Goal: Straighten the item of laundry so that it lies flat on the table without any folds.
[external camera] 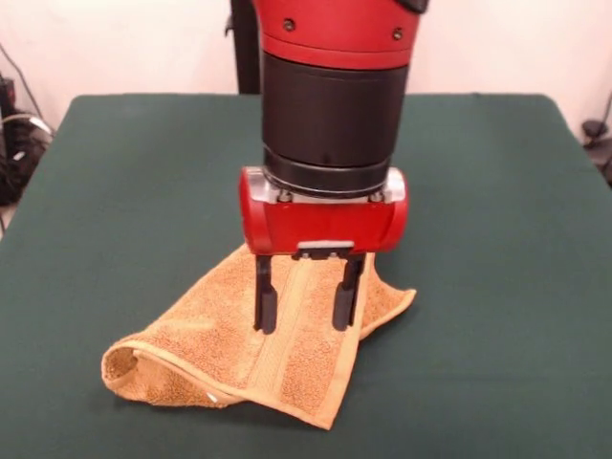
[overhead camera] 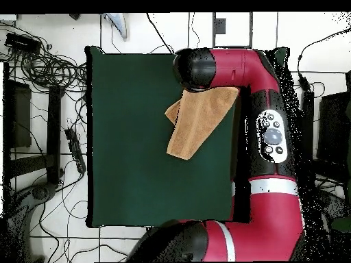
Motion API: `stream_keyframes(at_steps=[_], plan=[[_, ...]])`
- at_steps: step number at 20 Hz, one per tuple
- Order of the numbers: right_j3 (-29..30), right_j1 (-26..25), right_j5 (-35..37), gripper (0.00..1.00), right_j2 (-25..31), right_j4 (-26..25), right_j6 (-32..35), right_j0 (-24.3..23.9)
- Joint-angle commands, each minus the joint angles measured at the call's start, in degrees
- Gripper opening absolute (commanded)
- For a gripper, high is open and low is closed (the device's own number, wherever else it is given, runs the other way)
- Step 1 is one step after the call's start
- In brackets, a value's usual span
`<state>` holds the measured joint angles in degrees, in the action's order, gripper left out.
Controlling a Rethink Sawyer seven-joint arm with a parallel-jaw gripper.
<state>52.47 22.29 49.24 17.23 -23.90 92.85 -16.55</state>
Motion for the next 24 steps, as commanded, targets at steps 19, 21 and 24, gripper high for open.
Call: stream_keyframes(at_steps=[19,21,24], plan=[[-2.54,-24.19,-21.46,1.0,-2.86,2.33,11.74,3.42],[-3.44,-24.89,-22.17,1.0,-3.12,2.73,11.4,3.73],[-3.95,-25.06,-22.24,1.0,-3.95,3.45,11.76,4.24]])
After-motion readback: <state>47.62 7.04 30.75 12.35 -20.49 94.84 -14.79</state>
